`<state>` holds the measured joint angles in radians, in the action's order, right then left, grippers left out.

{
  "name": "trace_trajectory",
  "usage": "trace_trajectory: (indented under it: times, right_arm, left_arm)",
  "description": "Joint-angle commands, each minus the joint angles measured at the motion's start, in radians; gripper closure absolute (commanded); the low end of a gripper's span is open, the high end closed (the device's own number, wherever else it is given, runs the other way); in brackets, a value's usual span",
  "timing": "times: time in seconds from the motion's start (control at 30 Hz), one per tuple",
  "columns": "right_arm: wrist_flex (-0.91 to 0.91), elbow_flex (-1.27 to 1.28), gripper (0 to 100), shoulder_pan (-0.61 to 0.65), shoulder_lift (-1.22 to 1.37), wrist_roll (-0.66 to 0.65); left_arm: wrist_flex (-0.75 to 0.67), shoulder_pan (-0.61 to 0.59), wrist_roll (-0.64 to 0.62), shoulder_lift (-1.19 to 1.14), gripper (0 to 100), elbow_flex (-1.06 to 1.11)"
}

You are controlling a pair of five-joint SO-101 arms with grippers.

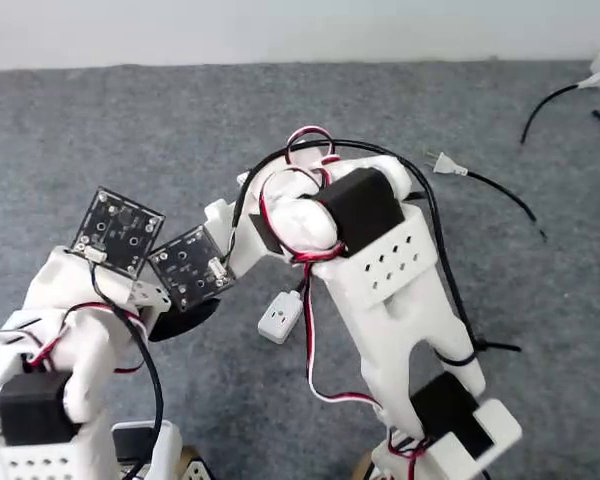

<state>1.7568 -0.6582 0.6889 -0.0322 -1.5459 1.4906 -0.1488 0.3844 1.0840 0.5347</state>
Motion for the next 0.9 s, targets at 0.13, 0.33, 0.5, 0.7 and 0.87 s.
trace_trajectory:
  times: [0.13, 0.33, 0.5, 0.7, 0.87]
  right_arm:
    - [0.038, -0.058, 98.8, 0.053, -0.081, 0.032]
    - [0.035, -0.06, 98.8, 0.048, -0.105, 0.034]
    - [0.038, -0.055, 98.8, 0.051, -0.108, 0.035]
    - [0.039, -0.054, 98.8, 0.094, -0.11, 0.081]
    - [0.039, -0.034, 98.8, 0.096, -0.11, 0.083]
  left_arm:
    - [0.005, 0.13, -0.041, 0.005, 50, -0.041]
    - [0.0, 0.157, -0.04, 0.005, 50, -0.041]
    - [-0.018, 0.158, -0.041, 0.005, 50, -0.041]
    - [-0.061, 0.149, -0.044, -0.005, 50, -0.03]
    - [-0.164, 0.029, -0.038, -0.005, 50, -0.022]
